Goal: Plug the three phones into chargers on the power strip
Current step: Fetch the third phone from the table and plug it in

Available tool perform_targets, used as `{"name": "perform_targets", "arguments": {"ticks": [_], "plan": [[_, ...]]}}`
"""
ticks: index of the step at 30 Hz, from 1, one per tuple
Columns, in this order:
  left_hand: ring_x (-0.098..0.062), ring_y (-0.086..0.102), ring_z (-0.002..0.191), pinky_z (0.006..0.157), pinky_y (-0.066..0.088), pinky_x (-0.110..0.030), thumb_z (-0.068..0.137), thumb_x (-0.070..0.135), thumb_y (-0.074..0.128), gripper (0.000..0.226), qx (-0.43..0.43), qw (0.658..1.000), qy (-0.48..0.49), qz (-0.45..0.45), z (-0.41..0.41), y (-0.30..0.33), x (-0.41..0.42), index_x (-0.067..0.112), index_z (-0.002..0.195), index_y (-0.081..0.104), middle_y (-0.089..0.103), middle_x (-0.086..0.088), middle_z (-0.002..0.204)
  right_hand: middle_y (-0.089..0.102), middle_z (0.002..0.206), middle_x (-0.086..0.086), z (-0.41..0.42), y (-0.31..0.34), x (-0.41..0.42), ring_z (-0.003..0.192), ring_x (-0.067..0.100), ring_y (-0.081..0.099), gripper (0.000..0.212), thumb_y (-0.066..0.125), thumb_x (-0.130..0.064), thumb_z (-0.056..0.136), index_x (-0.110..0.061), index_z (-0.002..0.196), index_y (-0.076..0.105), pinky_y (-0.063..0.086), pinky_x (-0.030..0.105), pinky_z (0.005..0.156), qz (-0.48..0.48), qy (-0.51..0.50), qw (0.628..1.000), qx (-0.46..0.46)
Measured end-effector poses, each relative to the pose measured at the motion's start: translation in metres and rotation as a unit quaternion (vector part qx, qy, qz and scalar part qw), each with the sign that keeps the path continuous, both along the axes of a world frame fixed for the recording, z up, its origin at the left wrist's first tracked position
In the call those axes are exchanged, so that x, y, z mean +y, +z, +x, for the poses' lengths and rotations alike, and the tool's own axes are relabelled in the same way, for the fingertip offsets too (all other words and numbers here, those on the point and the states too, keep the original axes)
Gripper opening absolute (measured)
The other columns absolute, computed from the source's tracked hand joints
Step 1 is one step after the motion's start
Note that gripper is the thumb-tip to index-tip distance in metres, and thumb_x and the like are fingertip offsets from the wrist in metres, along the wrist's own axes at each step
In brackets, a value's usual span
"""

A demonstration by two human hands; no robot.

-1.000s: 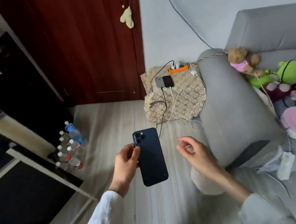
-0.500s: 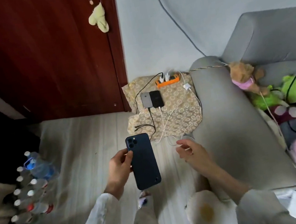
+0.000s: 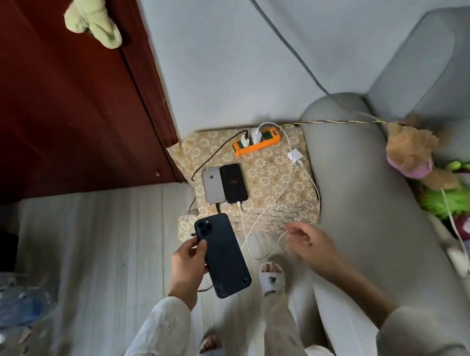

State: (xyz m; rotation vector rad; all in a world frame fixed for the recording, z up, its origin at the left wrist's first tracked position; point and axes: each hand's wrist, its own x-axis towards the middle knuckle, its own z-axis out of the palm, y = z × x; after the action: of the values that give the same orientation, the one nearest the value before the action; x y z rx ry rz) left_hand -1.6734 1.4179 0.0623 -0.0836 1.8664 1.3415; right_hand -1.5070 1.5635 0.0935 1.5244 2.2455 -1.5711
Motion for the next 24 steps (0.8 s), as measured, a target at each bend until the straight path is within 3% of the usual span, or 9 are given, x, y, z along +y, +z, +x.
{"name": "perform_targets", "arguments": {"ticks": [5, 9, 12, 17, 21, 24], "plan": [[-0.016, 0.055, 0.067, 0.065, 0.049, -0.031, 0.094, 0.008, 0.046, 0.014, -0.019, 0.998, 0.027, -0.057, -0.010, -0.054, 0.094, 0.009, 0.103, 0.056, 0.060, -0.006, 0.080, 0.061, 0.111, 0.004, -0.014, -0.054, 0.117, 0.094, 0.015, 0.057, 0.034, 0.053, -0.023, 0.092, -0.010, 0.122, 0.055, 0.049, 0.034, 0.086, -0.034, -0.004, 0.999, -0.029], [-0.025, 0.054, 0.076, 0.079, 0.049, -0.043, 0.094, 0.011, 0.046, 0.022, -0.059, 0.992, 0.042, -0.104, -0.015, -0.102, 0.163, 0.004, 0.113, 0.055, 0.061, -0.006, 0.080, 0.062, 0.119, 0.007, -0.024, -0.104, 0.207, 0.101, 0.021, 0.059, 0.036, 0.050, -0.029, 0.092, -0.013, 0.124, 0.054, 0.050, 0.039, 0.089, -0.038, 0.012, 0.996, -0.079], [-0.028, 0.056, 0.085, 0.085, 0.050, -0.046, 0.094, 0.012, 0.046, 0.027, -0.055, 0.989, 0.034, -0.133, -0.023, -0.136, 0.212, 0.003, 0.118, 0.053, 0.062, -0.010, 0.092, 0.061, 0.122, 0.011, -0.037, -0.144, 0.261, 0.104, 0.025, 0.060, 0.036, 0.048, -0.023, 0.094, -0.010, 0.127, 0.051, 0.046, 0.036, 0.089, -0.033, 0.008, 0.993, -0.116], [-0.019, 0.057, 0.074, 0.069, 0.052, -0.035, 0.094, 0.012, 0.046, 0.023, -0.006, 0.985, 0.008, -0.170, -0.036, -0.192, 0.270, 0.006, 0.114, 0.055, 0.060, -0.007, 0.098, 0.055, 0.124, 0.017, -0.061, -0.209, 0.319, 0.109, 0.025, 0.057, 0.034, 0.047, -0.008, 0.092, -0.003, 0.125, 0.051, 0.043, 0.026, 0.087, 0.048, 0.001, 0.991, -0.124], [-0.030, 0.062, 0.095, 0.084, 0.055, -0.049, 0.092, 0.018, 0.050, 0.025, -0.004, 0.982, 0.000, -0.187, -0.050, -0.228, 0.299, 0.011, 0.115, 0.057, 0.066, -0.009, 0.106, 0.053, 0.125, 0.017, -0.078, -0.257, 0.345, 0.110, 0.029, 0.055, 0.038, 0.056, -0.016, 0.089, -0.004, 0.124, 0.049, 0.046, 0.037, 0.095, 0.045, 0.033, 0.986, -0.155], [-0.031, 0.062, 0.098, 0.086, 0.054, -0.050, 0.092, 0.019, 0.051, 0.023, -0.016, 0.981, -0.007, -0.196, -0.059, -0.248, 0.313, 0.014, 0.113, 0.057, 0.065, -0.008, 0.104, 0.047, 0.127, 0.017, -0.088, -0.275, 0.353, 0.117, 0.030, 0.046, 0.052, 0.062, -0.023, 0.086, -0.003, 0.129, 0.043, 0.036, 0.035, 0.102, 0.063, 0.048, 0.982, -0.171]]}}
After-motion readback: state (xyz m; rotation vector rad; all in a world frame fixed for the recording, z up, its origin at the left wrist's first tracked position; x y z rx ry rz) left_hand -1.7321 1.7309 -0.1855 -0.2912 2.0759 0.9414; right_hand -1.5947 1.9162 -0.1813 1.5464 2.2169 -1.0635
